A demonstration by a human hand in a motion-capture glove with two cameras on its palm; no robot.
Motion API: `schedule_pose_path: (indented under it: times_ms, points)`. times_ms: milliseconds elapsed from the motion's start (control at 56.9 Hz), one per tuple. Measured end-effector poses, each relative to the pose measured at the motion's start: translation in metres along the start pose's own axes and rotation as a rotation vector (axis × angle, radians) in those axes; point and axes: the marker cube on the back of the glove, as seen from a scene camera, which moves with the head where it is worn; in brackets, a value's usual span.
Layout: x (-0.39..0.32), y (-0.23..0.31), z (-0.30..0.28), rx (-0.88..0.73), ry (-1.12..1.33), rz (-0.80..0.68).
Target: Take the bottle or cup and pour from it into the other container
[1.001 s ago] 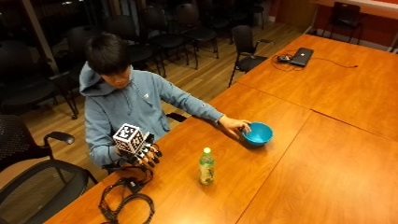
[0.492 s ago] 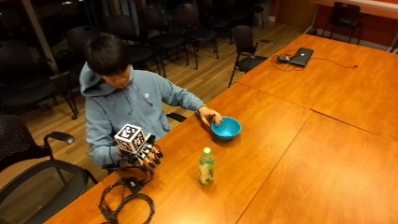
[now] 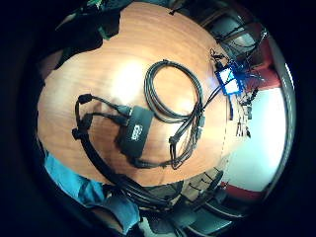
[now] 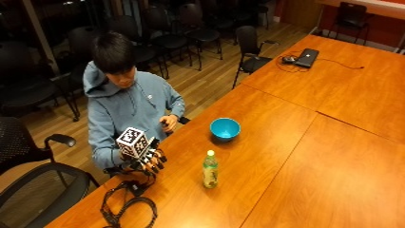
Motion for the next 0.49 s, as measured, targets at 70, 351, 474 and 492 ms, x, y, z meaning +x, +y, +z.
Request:
schedule_pose_path:
  times_ms: [70, 351, 474, 492]
  points:
    - [0.004, -0.011, -0.005, 0.009, 0.016, 0.004]
    - [0.033, -0.062, -0.025, -0.047, 0.104, 0.046]
    - [0.038, -0.080, -0.032, -0.074, 0.119, 0.050]
    - [0.038, -0.083, -0.033, -0.073, 0.123, 0.047]
